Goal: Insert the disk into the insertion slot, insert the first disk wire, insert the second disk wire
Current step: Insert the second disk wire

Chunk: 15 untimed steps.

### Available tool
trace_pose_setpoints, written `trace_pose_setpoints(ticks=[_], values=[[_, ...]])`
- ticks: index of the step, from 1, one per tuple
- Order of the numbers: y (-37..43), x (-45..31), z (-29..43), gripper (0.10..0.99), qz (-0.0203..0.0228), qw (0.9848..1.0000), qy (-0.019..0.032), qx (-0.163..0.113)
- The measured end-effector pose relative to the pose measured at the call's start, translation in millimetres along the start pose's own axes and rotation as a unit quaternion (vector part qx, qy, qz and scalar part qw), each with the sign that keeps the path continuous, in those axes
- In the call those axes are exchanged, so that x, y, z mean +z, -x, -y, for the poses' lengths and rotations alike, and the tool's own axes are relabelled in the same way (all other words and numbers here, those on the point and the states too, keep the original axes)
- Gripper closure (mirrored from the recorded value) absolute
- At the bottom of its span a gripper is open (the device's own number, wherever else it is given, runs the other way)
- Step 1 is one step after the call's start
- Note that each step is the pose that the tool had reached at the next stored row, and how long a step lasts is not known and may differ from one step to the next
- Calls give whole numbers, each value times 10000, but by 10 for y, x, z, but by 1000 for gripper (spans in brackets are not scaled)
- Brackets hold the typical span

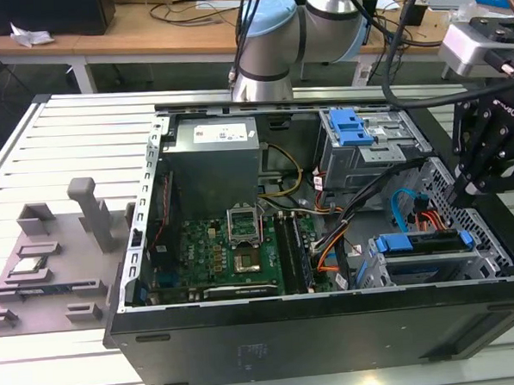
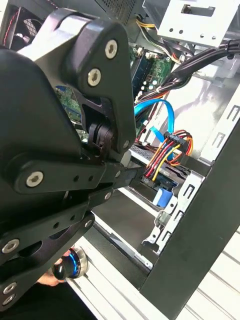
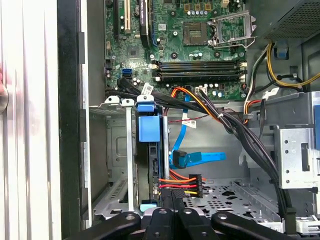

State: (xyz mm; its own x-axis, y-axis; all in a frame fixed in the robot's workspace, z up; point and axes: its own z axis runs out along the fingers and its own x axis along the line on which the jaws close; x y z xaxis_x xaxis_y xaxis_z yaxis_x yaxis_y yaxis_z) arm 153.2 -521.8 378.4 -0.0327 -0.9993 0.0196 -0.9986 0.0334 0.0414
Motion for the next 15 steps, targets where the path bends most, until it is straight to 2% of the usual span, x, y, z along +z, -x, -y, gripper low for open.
trace_pose_setpoints(ticks=[4, 6, 7, 8, 9, 12, 15], values=[[0, -2, 0, 973, -1, 10000, 0, 0], [0, -2, 0, 851, 0, 10000, 0, 0], [0, -2, 0, 851, 0, 10000, 0, 0], [0, -3, 0, 784, 0, 10000, 0, 0], [1, -3, 0, 784, -1, 10000, 0, -1], [55, 9, -22, 784, -1, 10000, 0, 0], [161, 32, -106, 784, 0, 10000, 0, 0]])
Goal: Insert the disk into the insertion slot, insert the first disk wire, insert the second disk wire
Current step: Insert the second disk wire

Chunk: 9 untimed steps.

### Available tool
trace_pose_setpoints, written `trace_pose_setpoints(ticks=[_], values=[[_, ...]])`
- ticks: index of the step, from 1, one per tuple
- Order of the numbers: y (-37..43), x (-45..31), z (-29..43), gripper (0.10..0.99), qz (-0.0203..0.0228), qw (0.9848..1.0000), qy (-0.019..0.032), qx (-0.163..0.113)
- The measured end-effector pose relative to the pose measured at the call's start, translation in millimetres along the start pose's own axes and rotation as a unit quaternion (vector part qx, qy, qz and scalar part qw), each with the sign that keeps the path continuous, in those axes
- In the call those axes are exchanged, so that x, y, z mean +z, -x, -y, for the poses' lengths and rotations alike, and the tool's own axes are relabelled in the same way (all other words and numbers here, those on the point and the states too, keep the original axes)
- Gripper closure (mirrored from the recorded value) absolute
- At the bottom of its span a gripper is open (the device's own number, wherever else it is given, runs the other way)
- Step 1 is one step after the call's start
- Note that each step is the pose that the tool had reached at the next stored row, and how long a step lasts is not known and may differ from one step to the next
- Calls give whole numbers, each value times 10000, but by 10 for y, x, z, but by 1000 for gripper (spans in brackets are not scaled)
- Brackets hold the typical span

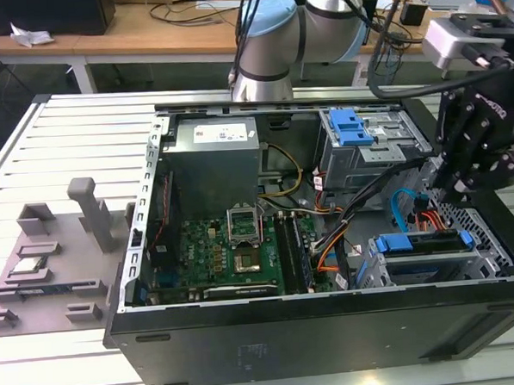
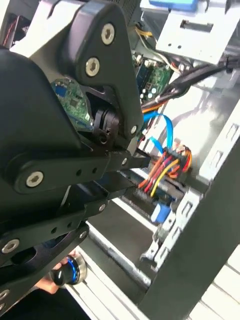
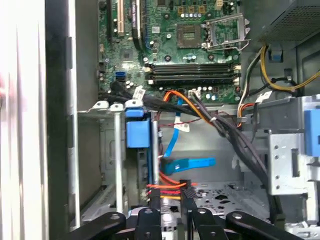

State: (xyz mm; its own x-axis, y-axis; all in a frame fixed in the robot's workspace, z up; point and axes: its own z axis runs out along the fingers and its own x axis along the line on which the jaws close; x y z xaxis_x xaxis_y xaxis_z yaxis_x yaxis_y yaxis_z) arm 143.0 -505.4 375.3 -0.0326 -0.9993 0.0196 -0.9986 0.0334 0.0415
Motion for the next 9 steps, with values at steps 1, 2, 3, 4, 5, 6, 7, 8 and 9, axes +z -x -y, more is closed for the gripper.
trace_pose_setpoints(ticks=[1, 2, 3, 4, 5, 6, 7, 8, 9], values=[[5, 11, -69, 784, -6, 10000, 0, 0], [4, 18, -119, 784, -30, 10000, -1, 1], [2, 26, -159, 784, -59, 10000, -2, 3], [1, 26, -161, 784, -63, 10000, -3, 3], [-2, 26, -166, 784, -63, 10000, -5, 3], [-16, 30, -220, 784, -67, 10000, -10, 3], [-23, 41, -272, 784, -99, 10000, -13, 5], [-24, 54, -287, 784, -122, 9999, -14, 17], [-24, 62, -292, 784, -136, 9999, -15, 33]])
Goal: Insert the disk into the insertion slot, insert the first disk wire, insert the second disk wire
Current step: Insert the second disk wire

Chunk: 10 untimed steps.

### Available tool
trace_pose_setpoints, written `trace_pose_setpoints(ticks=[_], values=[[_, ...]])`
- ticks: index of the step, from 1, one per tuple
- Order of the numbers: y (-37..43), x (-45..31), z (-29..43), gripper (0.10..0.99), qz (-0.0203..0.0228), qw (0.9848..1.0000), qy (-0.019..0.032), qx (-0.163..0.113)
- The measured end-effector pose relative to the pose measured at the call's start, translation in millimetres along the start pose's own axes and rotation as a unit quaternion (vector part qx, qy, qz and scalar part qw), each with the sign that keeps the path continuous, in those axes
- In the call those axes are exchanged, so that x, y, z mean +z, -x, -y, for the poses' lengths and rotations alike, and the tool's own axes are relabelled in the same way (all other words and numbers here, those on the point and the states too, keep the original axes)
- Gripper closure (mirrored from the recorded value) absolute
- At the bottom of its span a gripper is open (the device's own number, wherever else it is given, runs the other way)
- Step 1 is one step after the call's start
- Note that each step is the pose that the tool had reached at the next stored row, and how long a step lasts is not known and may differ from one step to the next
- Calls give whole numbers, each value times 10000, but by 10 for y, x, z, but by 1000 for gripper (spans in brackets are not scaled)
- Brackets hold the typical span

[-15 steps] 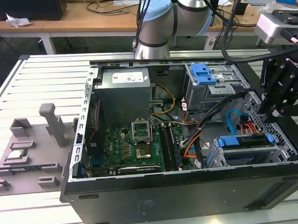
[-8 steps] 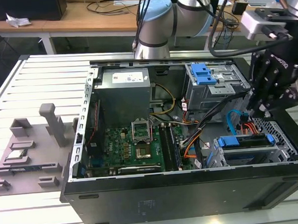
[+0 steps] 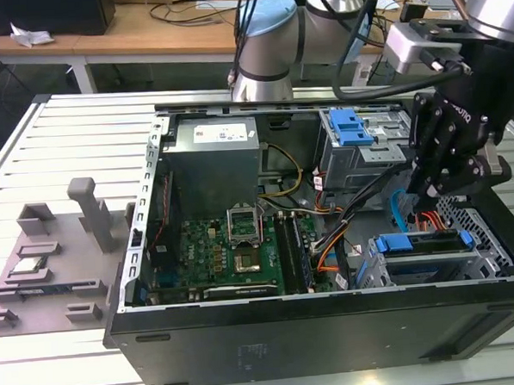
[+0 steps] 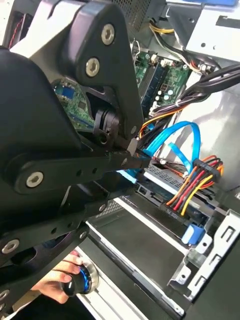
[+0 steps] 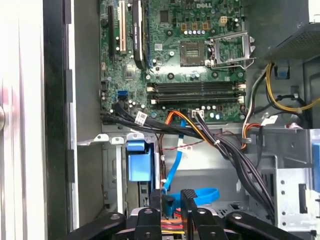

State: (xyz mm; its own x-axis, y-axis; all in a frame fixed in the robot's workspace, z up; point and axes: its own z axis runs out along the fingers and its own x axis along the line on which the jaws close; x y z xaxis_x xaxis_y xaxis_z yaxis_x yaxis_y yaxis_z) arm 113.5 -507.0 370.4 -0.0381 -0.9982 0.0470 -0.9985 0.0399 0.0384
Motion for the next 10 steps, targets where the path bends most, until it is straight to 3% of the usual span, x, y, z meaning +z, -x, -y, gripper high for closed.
trace_pose_setpoints(ticks=[6, 7, 9, 10], values=[[-3, 23, -19, 784, -27, 10000, 0, 21], [-3, 23, -19, 800, -28, 10000, 0, 22], [-3, 23, -19, 925, -30, 10000, 0, 21], [-3, 23, -19, 925, -30, 10000, 0, 21]])
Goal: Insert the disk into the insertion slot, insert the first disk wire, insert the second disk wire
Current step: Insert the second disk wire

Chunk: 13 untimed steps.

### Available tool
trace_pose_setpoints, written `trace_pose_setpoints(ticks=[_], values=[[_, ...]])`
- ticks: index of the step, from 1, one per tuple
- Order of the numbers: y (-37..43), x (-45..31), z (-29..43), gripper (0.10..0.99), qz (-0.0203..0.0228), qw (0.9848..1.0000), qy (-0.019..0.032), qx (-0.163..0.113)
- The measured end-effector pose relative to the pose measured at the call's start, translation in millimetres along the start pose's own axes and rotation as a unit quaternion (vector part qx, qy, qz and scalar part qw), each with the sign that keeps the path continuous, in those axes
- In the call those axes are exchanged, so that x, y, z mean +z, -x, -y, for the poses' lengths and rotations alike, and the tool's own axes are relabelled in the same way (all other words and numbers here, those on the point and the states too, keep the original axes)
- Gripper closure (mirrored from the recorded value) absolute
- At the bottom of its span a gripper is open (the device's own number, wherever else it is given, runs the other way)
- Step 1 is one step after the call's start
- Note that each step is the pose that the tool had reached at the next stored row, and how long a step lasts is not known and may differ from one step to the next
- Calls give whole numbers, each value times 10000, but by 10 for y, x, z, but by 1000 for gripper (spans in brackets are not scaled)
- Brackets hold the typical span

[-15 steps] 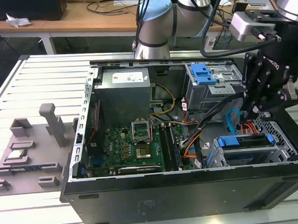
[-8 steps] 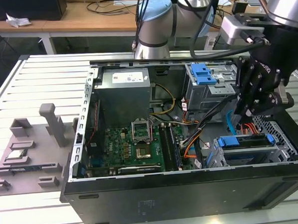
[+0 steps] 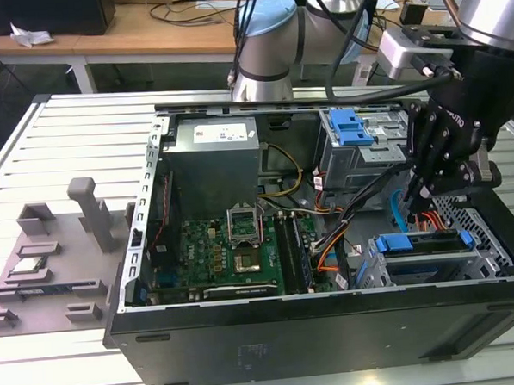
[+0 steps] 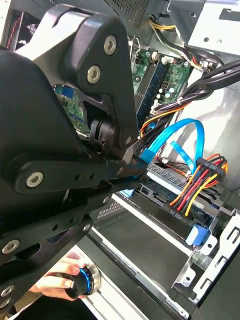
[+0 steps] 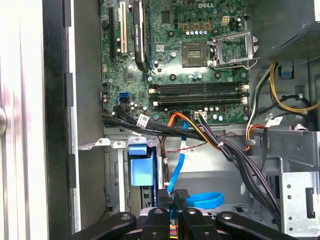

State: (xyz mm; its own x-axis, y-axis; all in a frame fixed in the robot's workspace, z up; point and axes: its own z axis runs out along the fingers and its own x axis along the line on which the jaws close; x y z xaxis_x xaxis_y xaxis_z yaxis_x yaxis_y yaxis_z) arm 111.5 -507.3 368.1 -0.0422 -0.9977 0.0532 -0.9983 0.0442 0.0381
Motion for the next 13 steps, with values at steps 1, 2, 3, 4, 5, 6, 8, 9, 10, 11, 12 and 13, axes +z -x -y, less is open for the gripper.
trace_pose_setpoints(ticks=[1, 2, 3, 4, 5, 6, 8, 9, 10, 11, 12, 13], values=[[0, 0, 0, 925, -1, 10000, 0, 0], [-6, 1, 0, 925, -1, 10000, 0, 0], [-38, 2, 1, 925, -6, 10000, 0, 1], [-88, 8, 4, 925, -22, 10000, -1, 1], [-113, 19, 6, 925, -28, 10000, -1, 1], [-126, 54, 14, 925, -27, 10000, -2, 0], [-125, 111, 45, 925, -28, 10000, -1, 1], [-124, 129, 57, 925, -29, 10000, -1, 1], [-123, 143, 69, 925, -31, 10000, -1, 1], [-126, 160, 87, 925, -34, 10000, -2, 0], [-136, 175, 101, 925, -35, 10000, -2, 1], [-148, 190, 112, 925, -35, 10000, -2, 1]])
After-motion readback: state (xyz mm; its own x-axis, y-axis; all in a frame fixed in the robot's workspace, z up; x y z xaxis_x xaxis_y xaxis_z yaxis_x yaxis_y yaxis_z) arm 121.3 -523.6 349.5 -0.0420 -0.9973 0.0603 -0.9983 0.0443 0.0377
